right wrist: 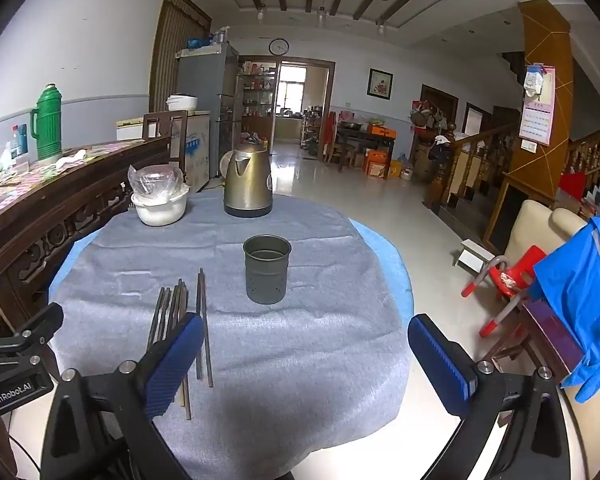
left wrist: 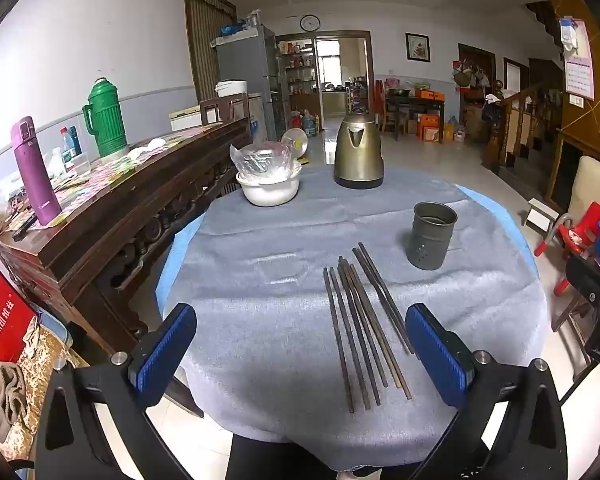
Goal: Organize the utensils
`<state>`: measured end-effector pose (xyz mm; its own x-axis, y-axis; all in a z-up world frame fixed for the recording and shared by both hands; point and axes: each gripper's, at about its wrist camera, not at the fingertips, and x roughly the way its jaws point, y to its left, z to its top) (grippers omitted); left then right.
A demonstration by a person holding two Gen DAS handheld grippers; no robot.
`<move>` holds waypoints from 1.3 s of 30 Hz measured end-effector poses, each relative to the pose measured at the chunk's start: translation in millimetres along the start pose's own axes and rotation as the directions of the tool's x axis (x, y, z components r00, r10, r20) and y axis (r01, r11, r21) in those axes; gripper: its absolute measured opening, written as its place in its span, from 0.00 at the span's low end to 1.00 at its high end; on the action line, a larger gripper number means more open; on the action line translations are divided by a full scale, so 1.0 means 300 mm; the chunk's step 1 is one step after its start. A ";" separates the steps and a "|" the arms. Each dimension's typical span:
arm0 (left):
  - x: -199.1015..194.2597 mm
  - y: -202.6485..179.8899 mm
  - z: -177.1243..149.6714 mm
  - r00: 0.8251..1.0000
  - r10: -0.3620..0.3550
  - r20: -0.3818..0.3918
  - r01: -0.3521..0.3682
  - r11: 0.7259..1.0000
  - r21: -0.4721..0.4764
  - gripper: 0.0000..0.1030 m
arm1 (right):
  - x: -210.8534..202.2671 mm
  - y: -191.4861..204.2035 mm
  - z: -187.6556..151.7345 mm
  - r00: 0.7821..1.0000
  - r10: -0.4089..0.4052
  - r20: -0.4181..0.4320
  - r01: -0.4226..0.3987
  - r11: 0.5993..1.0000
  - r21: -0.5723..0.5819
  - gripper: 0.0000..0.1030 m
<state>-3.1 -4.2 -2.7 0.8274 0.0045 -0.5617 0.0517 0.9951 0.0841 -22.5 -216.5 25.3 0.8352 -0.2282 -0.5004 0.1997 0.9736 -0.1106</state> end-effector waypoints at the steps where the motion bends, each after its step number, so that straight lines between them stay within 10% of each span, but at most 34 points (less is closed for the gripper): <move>1: 0.000 0.000 0.000 1.000 -0.001 -0.001 0.001 1.000 0.000 1.00 | 0.002 0.009 0.000 1.000 -0.001 0.000 0.001 1.000 0.000 1.00; 39: -0.009 0.012 -0.007 1.000 -0.004 0.001 0.004 1.000 -0.010 1.00 | 0.011 0.046 -0.011 1.000 0.006 -0.008 -0.006 1.000 -0.018 1.00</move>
<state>-6.4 -0.4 -2.6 0.8278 0.0006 -0.5611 0.0492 0.9961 0.0737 -18.8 -203.8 19.2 0.8324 -0.2220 -0.5077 0.1853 0.9750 -0.1225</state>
